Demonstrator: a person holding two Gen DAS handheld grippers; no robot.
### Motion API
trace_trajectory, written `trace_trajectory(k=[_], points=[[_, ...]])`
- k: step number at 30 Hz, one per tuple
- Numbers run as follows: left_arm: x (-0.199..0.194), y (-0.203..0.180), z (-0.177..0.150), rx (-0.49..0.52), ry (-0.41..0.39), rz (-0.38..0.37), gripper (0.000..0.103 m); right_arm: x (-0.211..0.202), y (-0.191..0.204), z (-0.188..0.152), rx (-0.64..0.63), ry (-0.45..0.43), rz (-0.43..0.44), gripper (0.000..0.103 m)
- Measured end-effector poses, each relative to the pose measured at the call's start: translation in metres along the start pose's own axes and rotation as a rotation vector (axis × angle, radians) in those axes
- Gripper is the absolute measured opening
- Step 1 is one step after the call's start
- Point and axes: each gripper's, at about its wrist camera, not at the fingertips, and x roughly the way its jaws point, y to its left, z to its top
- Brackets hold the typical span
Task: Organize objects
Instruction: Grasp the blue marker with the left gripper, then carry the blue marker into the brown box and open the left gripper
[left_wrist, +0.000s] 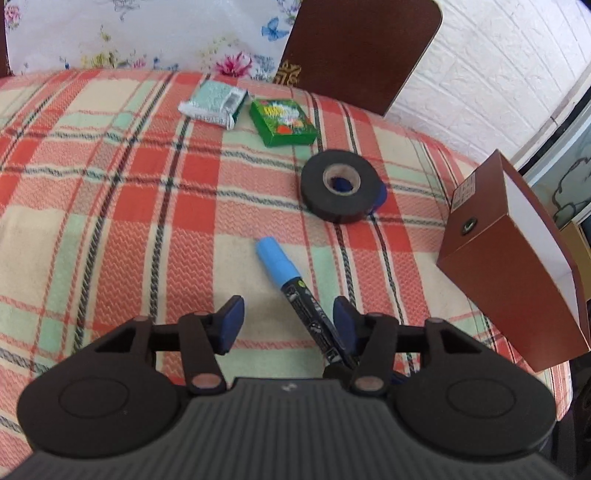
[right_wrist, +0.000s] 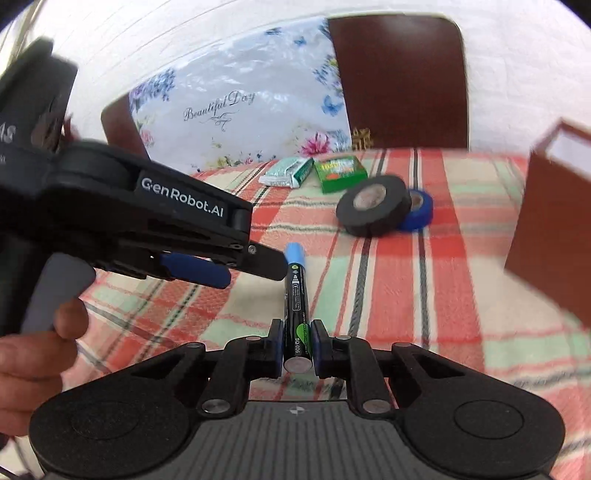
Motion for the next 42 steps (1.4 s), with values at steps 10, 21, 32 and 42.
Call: trace_trajectory(k=[10, 21, 32, 42], points=[[-0.016, -0.056, 0.018, 0.099, -0.049, -0.074, 0.026, -0.041, -0.009, 0.0, 0.063, -0.091, 0.046, 0.015], [-0.023, -0.215, 0.054, 0.393, -0.168, -0.209, 0.022, -0.127, -0.072, 0.037, 0.053, -0.385, -0.221, 0.015], [0.043, -0.275, 0.048, 0.496, -0.122, -0.139, 0.032, -0.114, -0.15, 0.031, 0.131, -0.36, -0.4, 0.042], [0.011, -0.226, 0.047, 0.463, -0.223, -0.071, 0.032, -0.133, -0.159, 0.014, 0.172, -0.401, -0.4, 0.042]])
